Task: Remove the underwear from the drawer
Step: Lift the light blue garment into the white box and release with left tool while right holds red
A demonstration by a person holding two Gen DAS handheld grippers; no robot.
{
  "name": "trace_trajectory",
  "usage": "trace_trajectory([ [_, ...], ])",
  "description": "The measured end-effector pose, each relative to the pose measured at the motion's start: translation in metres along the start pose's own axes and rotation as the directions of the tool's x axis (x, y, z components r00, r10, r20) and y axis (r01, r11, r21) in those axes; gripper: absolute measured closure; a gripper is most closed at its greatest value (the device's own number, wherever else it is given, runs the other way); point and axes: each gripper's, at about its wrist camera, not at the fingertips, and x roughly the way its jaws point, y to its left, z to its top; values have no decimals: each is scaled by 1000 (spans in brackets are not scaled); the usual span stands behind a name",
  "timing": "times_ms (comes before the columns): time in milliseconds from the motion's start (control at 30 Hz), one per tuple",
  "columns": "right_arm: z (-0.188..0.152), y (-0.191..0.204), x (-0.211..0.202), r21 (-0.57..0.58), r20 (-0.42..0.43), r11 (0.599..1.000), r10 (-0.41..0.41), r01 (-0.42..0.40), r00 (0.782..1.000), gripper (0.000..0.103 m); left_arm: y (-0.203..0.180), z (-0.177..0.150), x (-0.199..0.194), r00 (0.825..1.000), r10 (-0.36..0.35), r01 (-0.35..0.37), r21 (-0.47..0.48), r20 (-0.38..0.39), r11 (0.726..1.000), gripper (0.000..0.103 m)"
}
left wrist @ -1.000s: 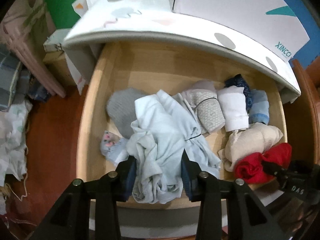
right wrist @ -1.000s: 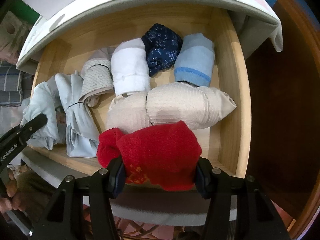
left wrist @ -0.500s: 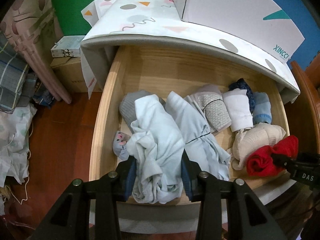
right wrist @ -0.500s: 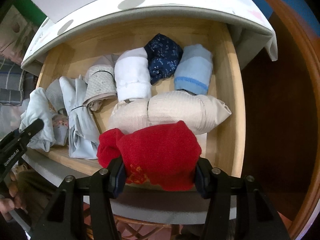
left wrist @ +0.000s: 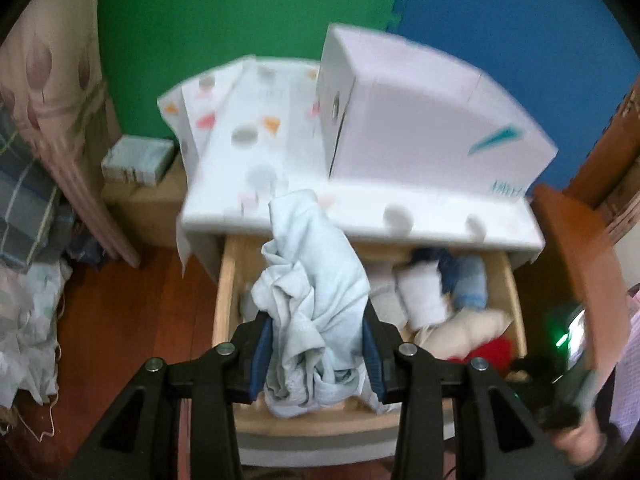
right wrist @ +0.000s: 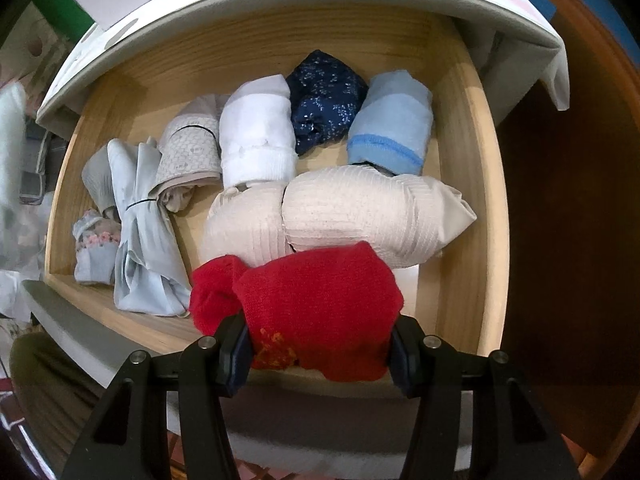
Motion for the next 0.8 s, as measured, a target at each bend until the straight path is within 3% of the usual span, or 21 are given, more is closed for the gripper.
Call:
trace_trajectory([
  [367,-9,-7,8,-29,26,1000,-4,5,1000,51,-27,110,-57,988,-26,15,70,155,997,63],
  [567,-11,-5,13,-27,32,1000,-10,11,999,50,-54,154,-43,984,-43,23,116,172,993,63],
  [800,-11,5,13,-30,38,999,-34,35,999,50,-79,185,1,986,-76,56,133,147,989,63],
])
